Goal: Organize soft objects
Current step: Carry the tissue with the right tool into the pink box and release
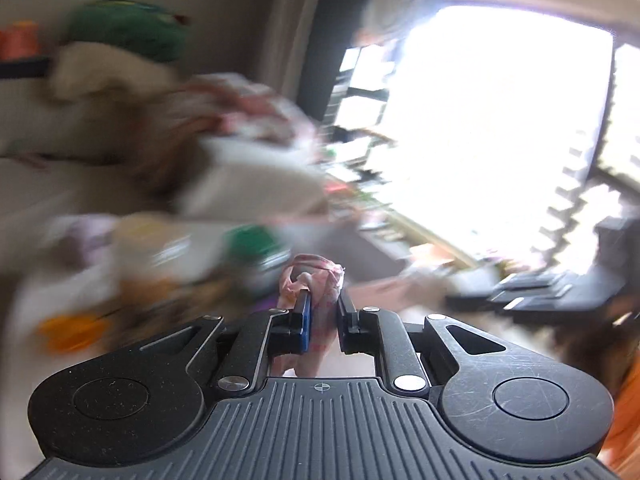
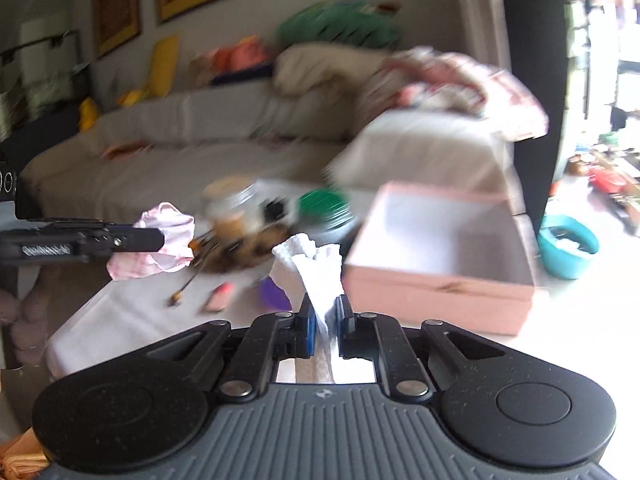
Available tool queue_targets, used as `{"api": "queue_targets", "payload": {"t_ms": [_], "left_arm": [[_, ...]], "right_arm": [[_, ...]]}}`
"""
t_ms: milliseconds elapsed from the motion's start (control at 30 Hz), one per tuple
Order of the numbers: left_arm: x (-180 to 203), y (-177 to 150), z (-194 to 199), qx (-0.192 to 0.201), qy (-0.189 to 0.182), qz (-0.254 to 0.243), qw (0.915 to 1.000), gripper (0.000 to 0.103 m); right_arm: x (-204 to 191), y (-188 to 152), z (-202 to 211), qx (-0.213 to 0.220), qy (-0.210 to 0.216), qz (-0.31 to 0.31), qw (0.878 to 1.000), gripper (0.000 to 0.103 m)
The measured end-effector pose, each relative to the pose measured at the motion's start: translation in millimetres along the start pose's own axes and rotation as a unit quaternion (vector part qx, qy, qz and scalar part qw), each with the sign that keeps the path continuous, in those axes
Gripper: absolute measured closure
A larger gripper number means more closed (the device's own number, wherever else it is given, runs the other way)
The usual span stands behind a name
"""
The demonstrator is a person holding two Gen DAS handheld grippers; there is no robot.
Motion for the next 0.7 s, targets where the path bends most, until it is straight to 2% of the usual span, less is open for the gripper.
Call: {"api": "queue_targets", "payload": {"t_ms": [33, 133, 233, 300, 367, 400, 433, 467, 567, 633, 700], "left_arm": [[16.2, 11.6, -12.8, -0.003, -0.029, 0.0, 0.9996, 0.087], [51.0, 48.2, -60.4, -0.017, -0.086, 0.009, 0.9961, 0.087], [63.5, 76.5, -122.3, -0.043, -0.107, 0.032, 0.9928, 0.084], [52.6, 82.9, -170.6, -0.068, -0.08, 0.035, 0.9938, 0.082], [31.4, 71.4, -213.0, -0.094, 0.003, 0.003, 0.9956, 0.08], [23.6, 66.1, -222.4, -0.096, 0.023, -0.005, 0.9951, 0.079], [17.1, 61.7, -227.2, -0.094, 0.022, -0.004, 0.9953, 0.079], [11.3, 59.2, -226.4, -0.091, 0.005, 0.012, 0.9958, 0.079], [-9.4, 63.8, -202.0, -0.052, -0.049, 0.087, 0.9937, 0.079], [-26.3, 73.1, -174.9, -0.021, -0.054, 0.102, 0.9931, 0.079], [-39.0, 80.1, -145.8, 0.007, -0.03, 0.079, 0.9964, 0.079]], "right_arm": [[9.5, 0.9, 8.9, 0.008, -0.013, -0.007, 1.0, 0.093], [34.2, 3.5, 29.5, 0.028, -0.051, -0.024, 0.998, 0.093], [53.6, 6.8, 41.7, 0.046, -0.075, -0.041, 0.995, 0.093], [66.0, 5.9, 41.4, 0.05, -0.088, -0.054, 0.993, 0.093], [79.5, 3.8, 36.7, 0.044, -0.098, -0.071, 0.992, 0.093], [83.9, 3.3, 33.8, 0.038, -0.104, -0.077, 0.991, 0.093], [89.3, 4.1, 29.4, 0.032, -0.112, -0.078, 0.99, 0.093], [93.8, 6.1, 23.6, 0.028, -0.118, -0.076, 0.99, 0.093], [104.6, 20.6, 3.2, 0.022, -0.12, -0.067, 0.99, 0.093], [111.8, 37.5, -16.0, 0.024, -0.105, -0.081, 0.991, 0.093], [120.8, 57.7, -40.4, 0.025, -0.086, -0.106, 0.99, 0.093]]}}
Point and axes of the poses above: each gripper's, at about its wrist camera, not at the fingertips, and z roughly against the way its jaws point, x to its right, y to its top, the point moved 9 cm from there along -z, roughly the way its jaws point, and after that the axes turned 8 degrees about z, right-handed, at the moved point
